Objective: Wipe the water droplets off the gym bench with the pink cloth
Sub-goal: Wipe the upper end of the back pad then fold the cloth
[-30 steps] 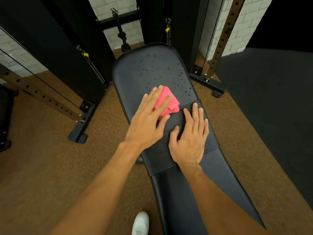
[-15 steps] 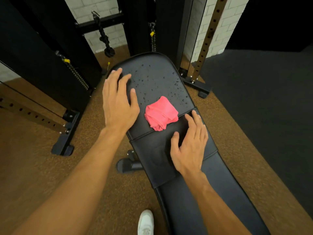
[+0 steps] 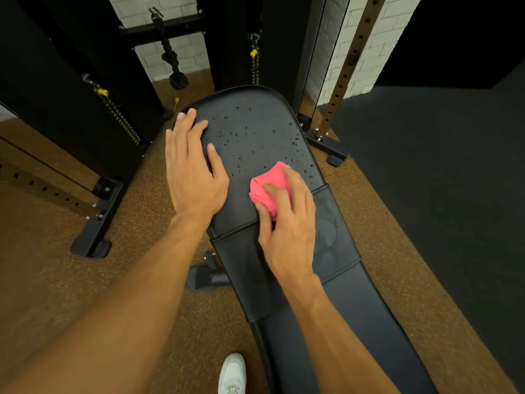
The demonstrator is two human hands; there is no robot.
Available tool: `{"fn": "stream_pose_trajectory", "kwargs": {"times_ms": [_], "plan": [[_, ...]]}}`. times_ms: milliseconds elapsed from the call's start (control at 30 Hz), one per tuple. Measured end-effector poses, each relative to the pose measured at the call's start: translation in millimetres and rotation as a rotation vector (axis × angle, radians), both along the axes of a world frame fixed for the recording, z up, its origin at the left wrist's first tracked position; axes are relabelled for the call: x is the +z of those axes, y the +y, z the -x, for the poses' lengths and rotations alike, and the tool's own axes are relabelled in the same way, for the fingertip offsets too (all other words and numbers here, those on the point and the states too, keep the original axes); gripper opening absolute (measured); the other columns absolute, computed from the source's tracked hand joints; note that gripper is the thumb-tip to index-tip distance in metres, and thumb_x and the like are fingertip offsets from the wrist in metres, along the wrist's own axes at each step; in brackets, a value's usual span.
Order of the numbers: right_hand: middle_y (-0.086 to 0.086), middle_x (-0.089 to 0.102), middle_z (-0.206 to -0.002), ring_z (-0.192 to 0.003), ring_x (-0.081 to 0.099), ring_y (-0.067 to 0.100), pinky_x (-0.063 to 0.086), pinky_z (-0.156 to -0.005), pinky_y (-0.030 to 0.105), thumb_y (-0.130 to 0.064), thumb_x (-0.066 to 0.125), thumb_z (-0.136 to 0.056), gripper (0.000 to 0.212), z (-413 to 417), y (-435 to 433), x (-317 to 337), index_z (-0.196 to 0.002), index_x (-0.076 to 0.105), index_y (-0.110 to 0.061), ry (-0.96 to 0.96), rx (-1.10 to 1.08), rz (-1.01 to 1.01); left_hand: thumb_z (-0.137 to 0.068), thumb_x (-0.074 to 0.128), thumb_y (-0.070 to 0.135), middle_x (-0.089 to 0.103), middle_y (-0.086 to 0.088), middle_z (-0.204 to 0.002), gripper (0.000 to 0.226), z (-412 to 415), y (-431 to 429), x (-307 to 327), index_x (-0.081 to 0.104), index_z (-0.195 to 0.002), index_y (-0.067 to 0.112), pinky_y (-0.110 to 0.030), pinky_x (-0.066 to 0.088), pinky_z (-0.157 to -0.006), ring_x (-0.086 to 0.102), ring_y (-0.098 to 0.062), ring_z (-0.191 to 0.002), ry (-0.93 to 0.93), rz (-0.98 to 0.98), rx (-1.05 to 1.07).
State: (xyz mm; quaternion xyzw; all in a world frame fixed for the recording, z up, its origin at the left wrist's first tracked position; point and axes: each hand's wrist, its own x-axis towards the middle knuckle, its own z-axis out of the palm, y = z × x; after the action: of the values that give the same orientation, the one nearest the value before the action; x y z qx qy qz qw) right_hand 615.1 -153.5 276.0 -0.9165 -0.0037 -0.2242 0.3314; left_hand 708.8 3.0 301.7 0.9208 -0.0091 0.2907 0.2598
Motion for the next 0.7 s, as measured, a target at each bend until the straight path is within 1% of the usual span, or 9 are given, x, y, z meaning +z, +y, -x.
{"fn": "stream_pose_trajectory", "kwargs": {"times_ms": [67,100,167,233,300,367,433,500,700], "plan": [[0.010,0.035,-0.172,-0.158,0.034,0.031,0.038,-0.123,0.052,-0.025,0.065,-0.109,0.031,-8.1,-11.6,-1.7,-0.136,0.064,-0.011,0.023,-0.050,-0.038,-0.108,0.046,0.019,0.042,-0.006,-0.165,0.042,-0.1,-0.3,0.1,0.052,-0.148,0.009,-0.048,0.017,-0.133,0.028,-0.022,-0.160,0.002,-0.005,0.008],[0.009,0.031,-0.174,-0.160,0.030,0.031,0.037,-0.124,0.053,-0.026,0.063,-0.110,0.037,-13.9,-16.8,-1.6,-0.143,0.060,-0.010,0.037,-0.077,-0.060,-0.108,0.046,0.019,0.042,-0.006,-0.165,0.042,-0.4,-0.6,0.4,0.052,-0.148,0.009,-0.049,0.017,-0.133,0.028,-0.022,-0.160,0.001,-0.009,0.010],[0.009,0.029,-0.175,-0.161,0.027,0.030,0.037,-0.125,0.055,-0.029,0.059,-0.112,0.054,-26.5,-23.5,-0.3,-0.160,0.044,-0.009,0.059,-0.133,-0.106,-0.108,0.046,0.019,0.042,-0.006,-0.165,0.042,-0.6,-0.8,0.8,0.052,-0.148,0.009,-0.049,0.018,-0.132,0.029,-0.023,-0.160,0.001,-0.016,0.014],[0.012,0.028,-0.174,-0.159,0.027,0.033,0.038,-0.123,0.057,-0.029,0.056,-0.113,0.061,-37.0,-23.2,1.1,-0.166,0.035,-0.009,0.067,-0.179,-0.117,-0.107,0.046,0.019,0.043,-0.007,-0.165,0.042,-1.0,-1.2,1.1,0.052,-0.148,0.009,-0.049,0.018,-0.132,0.029,-0.023,-0.160,0.000,-0.025,0.018],[0.013,0.027,-0.175,-0.160,0.025,0.035,0.038,-0.123,0.059,-0.027,0.055,-0.113,0.057,-38.0,-14.3,1.8,-0.165,0.039,-0.010,0.063,-0.165,-0.103,-0.107,0.046,0.019,0.042,-0.007,-0.165,0.043,-0.7,-1.0,0.8,0.052,-0.148,0.009,-0.049,0.018,-0.133,0.028,-0.023,-0.160,0.004,-0.036,0.023],[0.012,0.027,-0.175,-0.162,0.022,0.033,0.035,-0.126,0.056,-0.026,0.056,-0.113,0.054,-26.9,-5.2,-0.5,-0.163,0.043,-0.010,0.040,-0.075,-0.055,-0.107,0.045,0.020,0.042,-0.007,-0.165,0.043,-0.6,-0.7,-0.1,0.051,-0.148,0.009,-0.049,0.017,-0.133,0.028,-0.023,-0.161,0.008,-0.043,0.022],[0.011,0.030,-0.175,-0.162,0.025,0.033,0.034,-0.128,0.052,-0.026,0.058,-0.112,0.053,-13.2,-4.5,-7.1,-0.161,0.046,-0.011,0.008,0.039,0.039,-0.107,0.044,0.020,0.042,-0.007,-0.165,0.043,-1.3,-0.3,0.1,0.051,-0.148,0.009,-0.049,0.017,-0.132,0.027,-0.023,-0.161,0.008,-0.044,0.024],[0.011,0.032,-0.174,-0.161,0.028,0.034,0.035,-0.127,0.051,-0.027,0.058,-0.113,0.052,-9.1,-14.3,-11.9,-0.161,0.047,-0.012,-0.007,0.078,0.111,-0.107,0.044,0.020,0.042,-0.007,-0.165,0.043,-1.8,-0.2,0.2,0.051,-0.148,0.009,-0.049,0.017,-0.133,0.027,-0.023,-0.161,0.006,-0.047,0.026],[0.014,0.028,-0.174,-0.157,0.028,0.039,0.045,-0.117,0.061,-0.029,0.057,-0.112,0.053,-31.1,-25.9,-9.1,-0.162,0.046,-0.015,0.049,-0.162,-0.059,-0.107,0.044,0.021,0.039,-0.007,-0.167,0.047,-1.9,-0.1,0.8,0.048,-0.153,0.010,-0.049,0.017,-0.133,0.026,-0.024,-0.161,0.020,-0.090,0.034]]}}
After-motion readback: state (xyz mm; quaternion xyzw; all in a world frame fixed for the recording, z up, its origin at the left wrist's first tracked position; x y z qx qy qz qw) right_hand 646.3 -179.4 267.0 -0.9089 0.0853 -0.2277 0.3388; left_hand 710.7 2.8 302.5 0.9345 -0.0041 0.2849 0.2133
